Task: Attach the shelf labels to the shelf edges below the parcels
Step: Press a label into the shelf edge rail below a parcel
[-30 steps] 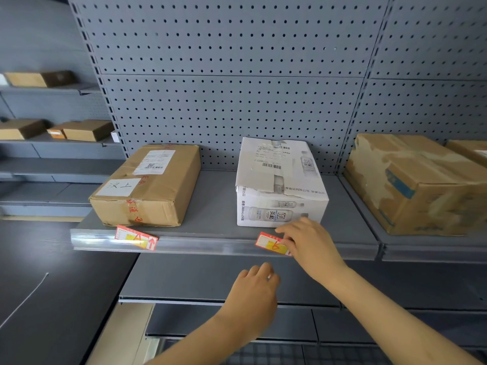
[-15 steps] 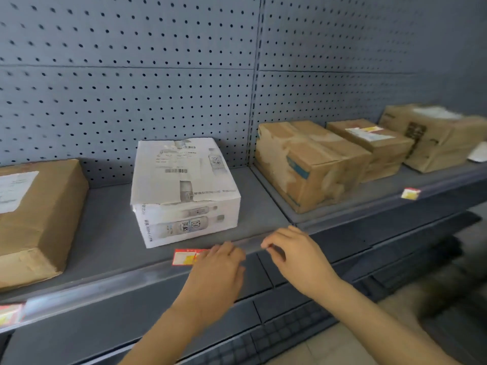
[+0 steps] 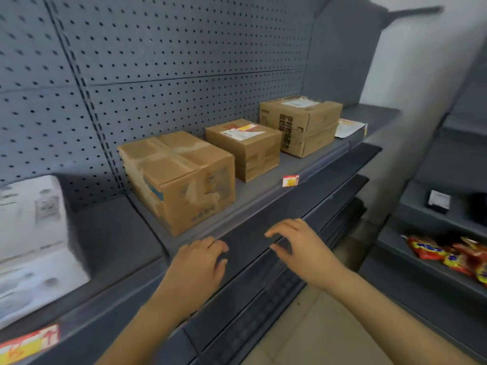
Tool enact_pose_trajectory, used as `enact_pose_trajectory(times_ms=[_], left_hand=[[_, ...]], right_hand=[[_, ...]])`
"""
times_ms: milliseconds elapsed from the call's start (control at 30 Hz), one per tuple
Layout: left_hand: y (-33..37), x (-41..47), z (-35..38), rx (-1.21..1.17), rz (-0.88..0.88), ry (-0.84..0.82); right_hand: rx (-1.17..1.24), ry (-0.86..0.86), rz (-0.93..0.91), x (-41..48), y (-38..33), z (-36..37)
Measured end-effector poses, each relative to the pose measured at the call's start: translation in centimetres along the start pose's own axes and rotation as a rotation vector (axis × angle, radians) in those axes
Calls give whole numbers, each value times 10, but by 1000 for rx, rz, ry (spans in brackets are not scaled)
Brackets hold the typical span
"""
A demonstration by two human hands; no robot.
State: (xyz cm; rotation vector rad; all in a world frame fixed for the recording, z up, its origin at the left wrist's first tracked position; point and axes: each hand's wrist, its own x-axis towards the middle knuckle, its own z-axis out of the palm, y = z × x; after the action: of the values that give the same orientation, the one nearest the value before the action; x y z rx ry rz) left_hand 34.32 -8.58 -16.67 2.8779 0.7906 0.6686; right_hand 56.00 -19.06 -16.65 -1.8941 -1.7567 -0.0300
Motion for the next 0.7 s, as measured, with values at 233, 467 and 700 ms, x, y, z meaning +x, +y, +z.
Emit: enact_pose_trajectory(times_ms=[233,467,700], left_hand=[[35,71,31,11,-40,-47],[51,124,54,24,-87,-52],[28,186,82,84,-79,-35]], right_hand=[[-7,-22,17,7,111,-40],[43,-77,22,38,182,-45],[70,-102,6,102,233,-23]])
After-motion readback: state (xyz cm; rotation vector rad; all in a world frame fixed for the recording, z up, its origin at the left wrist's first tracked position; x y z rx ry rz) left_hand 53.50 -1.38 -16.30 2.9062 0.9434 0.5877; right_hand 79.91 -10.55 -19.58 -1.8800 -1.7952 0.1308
